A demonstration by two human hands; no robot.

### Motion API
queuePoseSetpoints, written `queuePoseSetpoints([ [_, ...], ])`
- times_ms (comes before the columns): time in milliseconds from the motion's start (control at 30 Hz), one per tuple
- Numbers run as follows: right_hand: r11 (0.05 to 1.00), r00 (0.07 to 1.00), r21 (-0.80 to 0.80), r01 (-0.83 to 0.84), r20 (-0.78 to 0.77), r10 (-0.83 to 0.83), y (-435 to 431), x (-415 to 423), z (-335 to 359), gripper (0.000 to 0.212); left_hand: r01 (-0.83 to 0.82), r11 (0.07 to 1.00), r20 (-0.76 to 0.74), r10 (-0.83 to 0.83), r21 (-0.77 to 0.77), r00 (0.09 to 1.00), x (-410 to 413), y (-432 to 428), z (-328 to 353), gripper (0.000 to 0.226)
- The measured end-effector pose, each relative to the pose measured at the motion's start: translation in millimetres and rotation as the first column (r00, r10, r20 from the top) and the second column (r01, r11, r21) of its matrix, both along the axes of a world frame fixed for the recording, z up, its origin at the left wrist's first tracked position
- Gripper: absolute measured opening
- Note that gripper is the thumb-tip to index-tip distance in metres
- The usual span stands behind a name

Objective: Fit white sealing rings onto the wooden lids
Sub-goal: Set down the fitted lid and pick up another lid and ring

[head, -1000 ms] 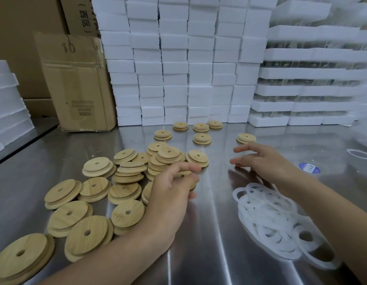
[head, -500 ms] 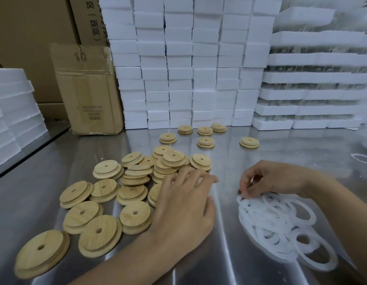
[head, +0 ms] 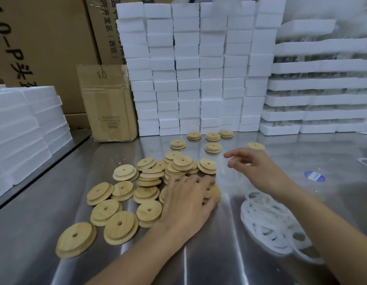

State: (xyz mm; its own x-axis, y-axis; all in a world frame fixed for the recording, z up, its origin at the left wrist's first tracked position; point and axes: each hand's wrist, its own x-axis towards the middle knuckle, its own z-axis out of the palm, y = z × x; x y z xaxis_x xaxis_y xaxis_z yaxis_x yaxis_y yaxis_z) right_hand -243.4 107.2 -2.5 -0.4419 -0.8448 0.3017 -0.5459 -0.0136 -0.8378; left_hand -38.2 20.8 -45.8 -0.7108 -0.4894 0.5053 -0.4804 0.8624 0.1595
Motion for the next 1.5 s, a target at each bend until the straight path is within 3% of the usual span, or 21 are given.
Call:
queuePoseSetpoints([
  [100, 0.986, 0.994, -0.149, 0.078, -0.062, -0.088, -4, 10, 0, 0.012, 0.154, 0.936, -0.298, -0.056, 0.316, 0.953, -4, -2, 5, 0.041],
  [200, 0.968, 0.995, -0.230, 0.101, 0.004, -0.103, -5, 19, 2, 0.013, 0.224, 0.818, -0.537, 0.118, 0.529, 0.836, -2, -12, 15, 0.059],
  [300, 0.970, 0.998, -0.239, 0.054, 0.052, -0.043, -5, 31, 2, 0.014, 0.408, 0.518, -0.607, 0.303, 0.752, 0.735, 7, -20, 21, 0.074],
  [367, 0.974, 0.999, -0.228, -0.003, 0.034, 0.011, -6, 44, -1, 0.015, 0.525, 0.337, -0.623, 0.368, 0.781, 0.690, 13, -24, 22, 0.072],
  [433, 0.976, 0.998, -0.216, -0.043, 0.035, 0.052, -9, 56, -5, 0.015, 0.589, 0.233, -0.630, 0.381, 0.774, 0.677, 16, -26, 20, 0.063],
  [667, 0.980, 0.994, -0.188, -0.064, -0.095, 0.047, -19, 66, -26, 0.014, 0.627, 0.146, -0.633, 0.350, 0.765, 0.691, 17, -30, 25, 0.038],
  [733, 0.980, 0.994, -0.183, -0.073, -0.097, 0.056, -20, 64, -29, 0.016, 0.623, 0.162, -0.640, 0.301, 0.765, 0.707, 17, -27, 22, 0.037],
  [867, 0.982, 0.991, -0.183, -0.049, -0.130, 0.026, -20, 60, -30, 0.017, 0.520, 0.390, -0.609, 0.148, 0.760, 0.779, 12, -22, 13, 0.053],
  [933, 0.977, 0.993, -0.206, -0.050, -0.116, 0.026, -21, 61, -31, 0.016, 0.508, 0.452, -0.614, 0.120, 0.733, 0.780, 9, -19, 9, 0.058],
  [1267, 0.968, 0.988, -0.240, -0.078, -0.150, 0.043, -20, 59, -30, 0.012, 0.437, 0.624, -0.559, -0.001, 0.648, 0.829, 9, -14, 9, 0.037],
  [1500, 0.969, 0.978, -0.232, -0.080, -0.204, 0.032, -21, 52, -31, 0.009, 0.381, 0.707, -0.483, -0.064, 0.595, 0.873, 11, -9, 10, 0.041],
])
